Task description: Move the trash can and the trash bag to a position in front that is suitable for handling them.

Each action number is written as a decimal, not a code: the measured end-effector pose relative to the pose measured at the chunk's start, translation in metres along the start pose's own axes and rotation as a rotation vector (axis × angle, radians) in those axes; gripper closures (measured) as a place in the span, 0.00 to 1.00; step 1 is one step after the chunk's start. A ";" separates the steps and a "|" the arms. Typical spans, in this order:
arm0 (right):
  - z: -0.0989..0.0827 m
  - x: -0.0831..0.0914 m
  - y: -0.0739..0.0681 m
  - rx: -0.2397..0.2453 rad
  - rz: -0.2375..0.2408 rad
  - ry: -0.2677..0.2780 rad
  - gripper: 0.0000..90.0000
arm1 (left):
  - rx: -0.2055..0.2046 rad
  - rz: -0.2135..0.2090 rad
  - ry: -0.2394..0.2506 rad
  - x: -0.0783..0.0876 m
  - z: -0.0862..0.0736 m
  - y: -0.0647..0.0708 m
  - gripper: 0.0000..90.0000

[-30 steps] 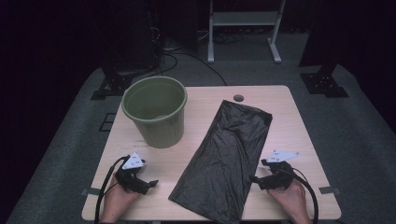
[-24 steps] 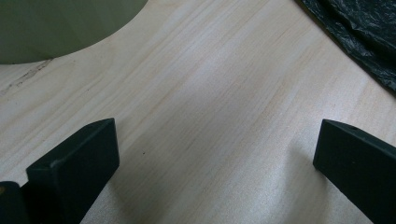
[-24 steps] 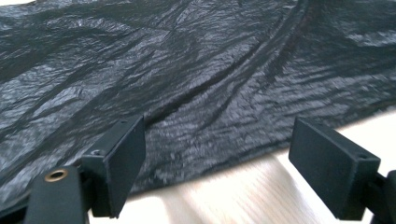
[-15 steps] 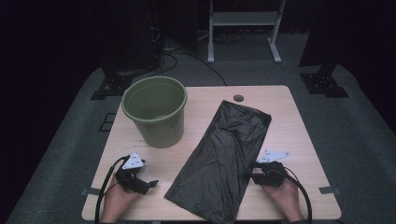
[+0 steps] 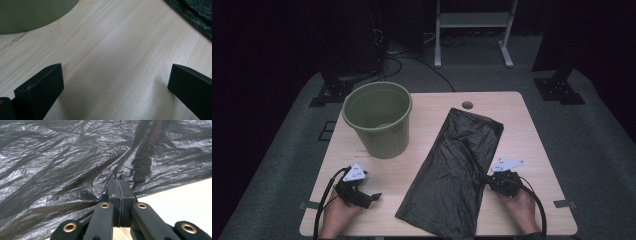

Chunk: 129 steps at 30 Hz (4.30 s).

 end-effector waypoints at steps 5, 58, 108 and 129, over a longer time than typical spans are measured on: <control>0.003 0.004 0.018 -0.022 -0.040 0.009 1.00 | 0.000 0.001 0.000 0.000 0.000 0.000 0.00; -0.029 0.030 -0.023 -0.021 -0.010 -0.015 0.87 | 0.007 0.007 0.001 0.000 0.000 0.002 0.00; -0.014 0.054 0.024 -0.061 -0.158 0.082 0.11 | 0.008 0.009 0.001 0.000 0.000 0.003 0.00; -0.018 0.005 0.010 -0.030 -0.040 0.015 0.13 | 0.016 0.011 0.003 0.000 0.000 0.002 0.00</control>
Point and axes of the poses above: each handheld gripper's, and its own axes: x roughly backward along the jaws, z roughly out of its top, y roughly to its right, the point moved 2 cm from there along -x, roughly forward along the jaws, and after that the axes turned 2 degrees about x, right-handed, at the moved point
